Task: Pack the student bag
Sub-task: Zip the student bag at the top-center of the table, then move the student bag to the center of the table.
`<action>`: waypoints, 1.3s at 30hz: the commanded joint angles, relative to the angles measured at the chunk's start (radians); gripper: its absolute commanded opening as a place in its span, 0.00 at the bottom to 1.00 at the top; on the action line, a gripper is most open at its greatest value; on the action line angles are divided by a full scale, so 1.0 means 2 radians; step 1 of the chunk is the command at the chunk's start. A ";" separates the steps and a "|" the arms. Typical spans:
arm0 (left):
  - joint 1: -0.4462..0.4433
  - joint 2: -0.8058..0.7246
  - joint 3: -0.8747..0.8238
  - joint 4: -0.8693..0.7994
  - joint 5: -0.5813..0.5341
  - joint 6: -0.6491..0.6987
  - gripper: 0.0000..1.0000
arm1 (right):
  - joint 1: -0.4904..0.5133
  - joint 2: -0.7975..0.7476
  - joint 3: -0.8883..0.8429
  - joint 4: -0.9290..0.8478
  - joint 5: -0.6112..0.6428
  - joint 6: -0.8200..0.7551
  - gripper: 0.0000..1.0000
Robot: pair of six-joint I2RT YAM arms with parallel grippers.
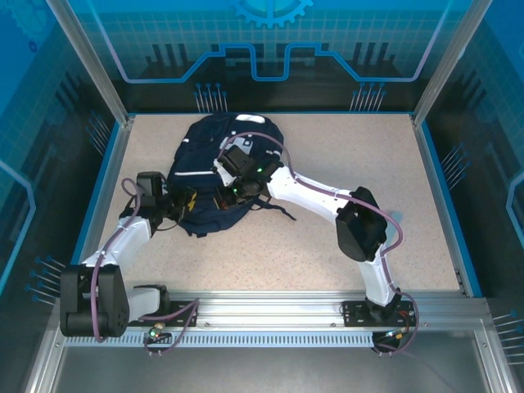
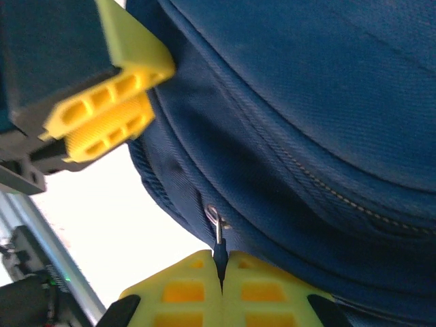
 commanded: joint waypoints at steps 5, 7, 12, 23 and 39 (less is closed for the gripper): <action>-0.001 -0.007 -0.012 -0.031 -0.036 0.039 0.11 | -0.015 -0.059 -0.030 -0.072 0.160 -0.005 0.00; -0.001 -0.011 -0.012 -0.040 -0.039 0.049 0.09 | -0.028 -0.070 -0.041 -0.079 0.185 0.001 0.00; -0.001 -0.026 -0.011 -0.062 -0.051 0.069 0.07 | -0.066 -0.070 -0.048 -0.097 0.204 0.004 0.00; 0.000 -0.032 -0.008 -0.101 -0.013 0.136 0.04 | -0.145 0.002 0.039 -0.094 0.186 -0.026 0.00; -0.013 -0.033 0.005 -0.130 0.101 0.240 0.08 | -0.157 0.020 0.085 -0.153 0.252 0.001 0.00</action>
